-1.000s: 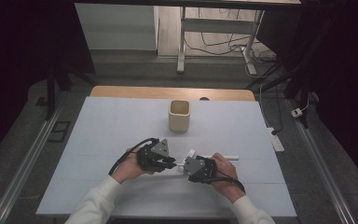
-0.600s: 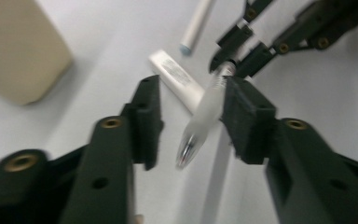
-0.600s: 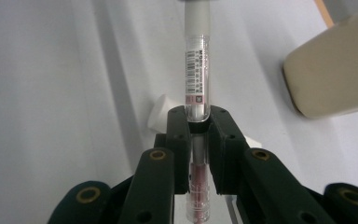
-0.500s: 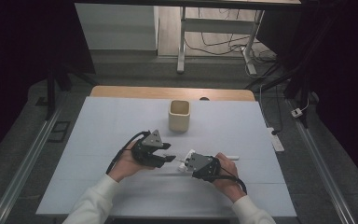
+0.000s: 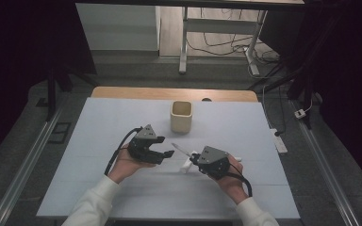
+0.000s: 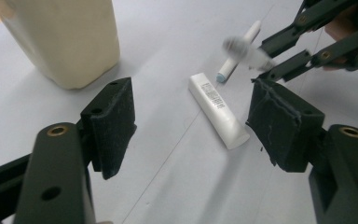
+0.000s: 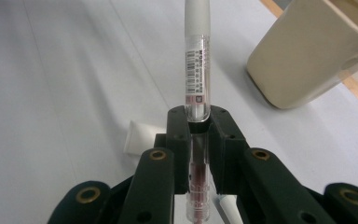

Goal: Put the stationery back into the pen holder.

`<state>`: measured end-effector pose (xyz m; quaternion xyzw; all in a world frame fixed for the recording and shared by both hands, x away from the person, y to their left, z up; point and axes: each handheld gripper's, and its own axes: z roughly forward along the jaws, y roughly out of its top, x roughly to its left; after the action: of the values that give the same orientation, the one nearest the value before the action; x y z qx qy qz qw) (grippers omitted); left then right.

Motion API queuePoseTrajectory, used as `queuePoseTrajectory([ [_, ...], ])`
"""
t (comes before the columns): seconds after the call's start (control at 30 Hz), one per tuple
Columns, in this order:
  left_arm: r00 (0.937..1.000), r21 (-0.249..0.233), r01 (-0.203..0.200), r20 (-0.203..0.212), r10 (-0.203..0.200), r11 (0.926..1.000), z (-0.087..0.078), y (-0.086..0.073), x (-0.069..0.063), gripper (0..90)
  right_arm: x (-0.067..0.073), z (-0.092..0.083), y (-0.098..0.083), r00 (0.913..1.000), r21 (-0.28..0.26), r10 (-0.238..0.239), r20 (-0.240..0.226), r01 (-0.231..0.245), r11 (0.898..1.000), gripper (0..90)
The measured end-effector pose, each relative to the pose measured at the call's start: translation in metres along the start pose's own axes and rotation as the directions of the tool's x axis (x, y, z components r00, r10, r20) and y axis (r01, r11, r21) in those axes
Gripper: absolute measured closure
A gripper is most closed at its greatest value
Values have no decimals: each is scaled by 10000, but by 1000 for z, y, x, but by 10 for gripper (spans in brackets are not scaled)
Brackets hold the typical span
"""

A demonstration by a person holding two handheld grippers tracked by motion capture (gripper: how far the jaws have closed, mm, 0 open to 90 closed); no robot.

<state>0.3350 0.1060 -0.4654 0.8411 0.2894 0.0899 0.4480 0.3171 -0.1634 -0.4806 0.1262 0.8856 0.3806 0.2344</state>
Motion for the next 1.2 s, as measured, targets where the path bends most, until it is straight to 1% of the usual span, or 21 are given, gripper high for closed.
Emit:
queuePoseTrajectory([
  [0.1,10000,6,81,36,-81,10000,2,-1,1,310,-2,-1,-1,9996,-196,249,93,-248,9995,792],
  [0.17,9999,9,115,76,-116,9999,3,-1,0,308,-3,-2,-2,9992,-260,402,77,-400,9989,793],
  [0.23,9997,-55,184,164,-183,9998,6,-1,-1,307,-4,-1,-4,9983,-367,575,52,-573,9977,792],
  [0.33,9990,-180,260,359,-253,9995,9,-1,-4,308,-4,1,-5,9972,-378,748,-64,-749,9965,792],
  [0.47,9990,-232,135,440,-125,9996,13,-1,-8,328,0,4,-4,9975,-349,688,-162,-693,9970,793],
  [0.6,9986,-320,104,522,-87,9994,16,-1,-10,351,2,7,-4,9974,-304,657,-293,-666,9973,792],
  [0.73,9972,-495,228,723,-192,9985,16,-1,-10,386,4,10,-4,9974,-267,630,-337,-639,9976,792],
  [0.9,9939,-664,378,1062,-306,9971,17,-1,-9,456,7,12,-4,9980,-184,511,-378,-518,9985,792],
  [1.03,9924,-616,382,1193,-307,9974,18,-1,-9,547,8,14,-4,9980,-158,449,-444,-456,9988,792],
  [1.1,9927,-558,318,1177,-250,9979,19,-1,-9,607,9,14,-4,9981,-136,435,-428,-441,9989,792],
  [1.13,9917,-541,325,1261,-254,9980,19,-1,-9,626,9,15,-4,9981,-152,446,-433,-453,9989,791],
  [1.2,9890,-517,364,1454,-286,9980,19,-2,-9,655,9,15,-5,9986,-71,327,-416,-330,9994,791],
])
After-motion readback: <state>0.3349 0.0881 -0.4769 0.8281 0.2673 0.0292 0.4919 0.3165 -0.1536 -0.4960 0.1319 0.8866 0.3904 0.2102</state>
